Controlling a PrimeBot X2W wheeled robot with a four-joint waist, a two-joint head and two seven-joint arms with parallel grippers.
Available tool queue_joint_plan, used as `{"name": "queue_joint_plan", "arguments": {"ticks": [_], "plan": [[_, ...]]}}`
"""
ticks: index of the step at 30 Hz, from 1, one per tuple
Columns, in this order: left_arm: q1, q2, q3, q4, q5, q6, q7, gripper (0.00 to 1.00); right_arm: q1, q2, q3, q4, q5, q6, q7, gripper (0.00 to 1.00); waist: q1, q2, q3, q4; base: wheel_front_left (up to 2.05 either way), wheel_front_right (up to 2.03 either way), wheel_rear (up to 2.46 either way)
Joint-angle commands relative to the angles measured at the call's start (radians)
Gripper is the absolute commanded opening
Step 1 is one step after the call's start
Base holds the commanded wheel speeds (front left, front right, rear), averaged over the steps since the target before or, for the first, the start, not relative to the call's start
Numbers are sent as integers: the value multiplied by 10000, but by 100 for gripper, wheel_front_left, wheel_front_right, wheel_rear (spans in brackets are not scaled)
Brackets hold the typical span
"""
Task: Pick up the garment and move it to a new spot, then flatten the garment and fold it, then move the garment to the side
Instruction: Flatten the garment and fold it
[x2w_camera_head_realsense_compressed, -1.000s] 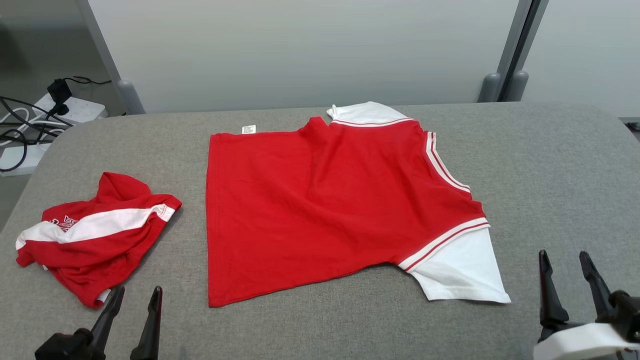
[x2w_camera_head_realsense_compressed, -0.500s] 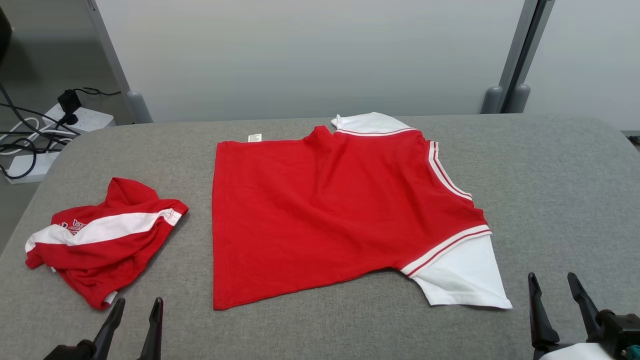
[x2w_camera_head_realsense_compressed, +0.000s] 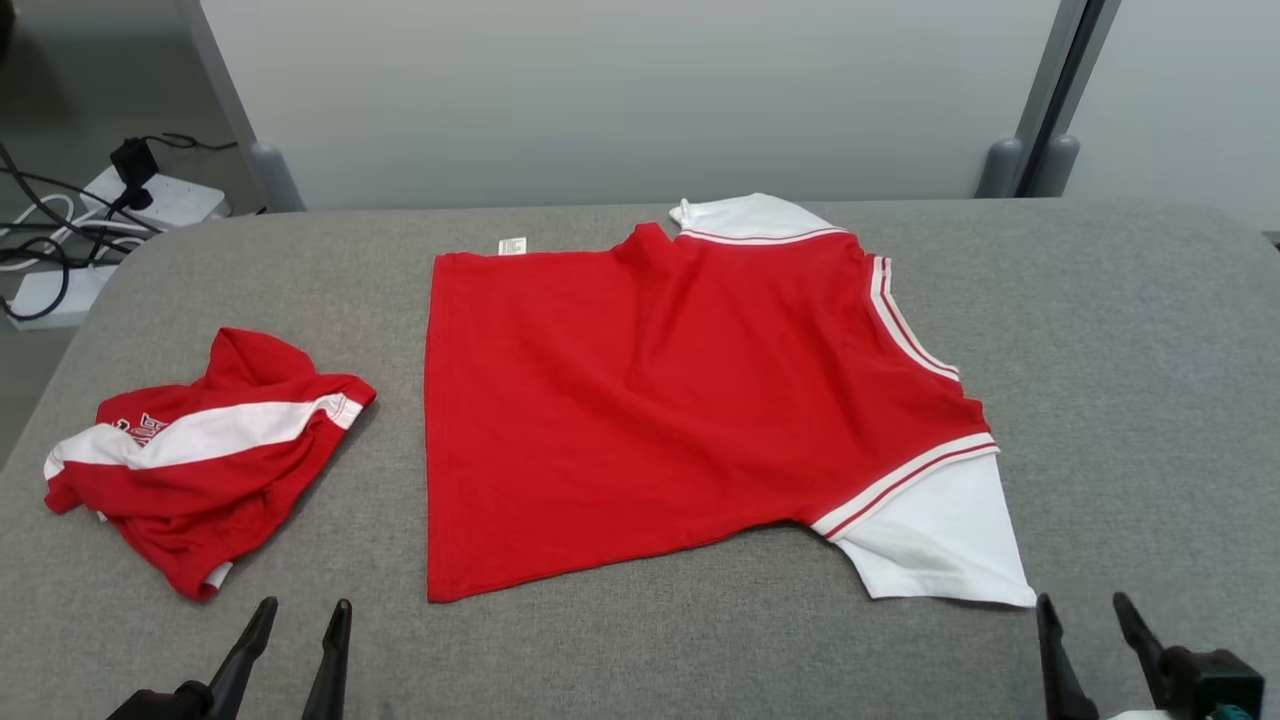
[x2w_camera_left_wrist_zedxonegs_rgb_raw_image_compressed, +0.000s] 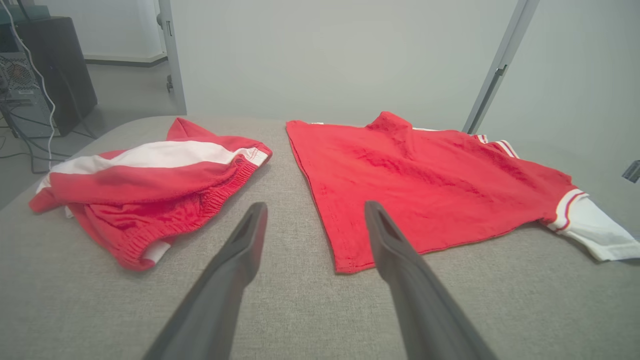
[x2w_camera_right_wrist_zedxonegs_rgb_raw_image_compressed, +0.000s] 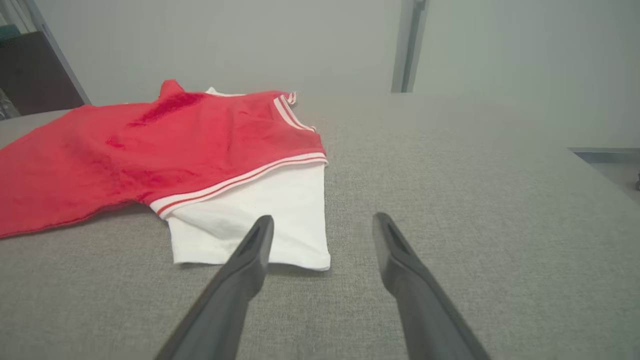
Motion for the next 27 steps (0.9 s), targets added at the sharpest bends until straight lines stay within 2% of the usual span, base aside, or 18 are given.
{"name": "queue_joint_plan", "arguments": {"ticks": [1,11,27], "plan": [[-205,285,296,-263,-100,2,-59,100,-365,-137,297,-67,-235,33,96,100,0,-1,136,68,0,0,0],[-321,828,117,-506,-803,2,-59,100,-867,-137,83,175,-1828,33,726,100,0,-1,879,308,0,0,0],[-514,1400,0,-829,-1397,2,-59,100,-857,-137,-320,245,-2080,33,1143,100,0,-1,1640,408,0,0,0]]}}
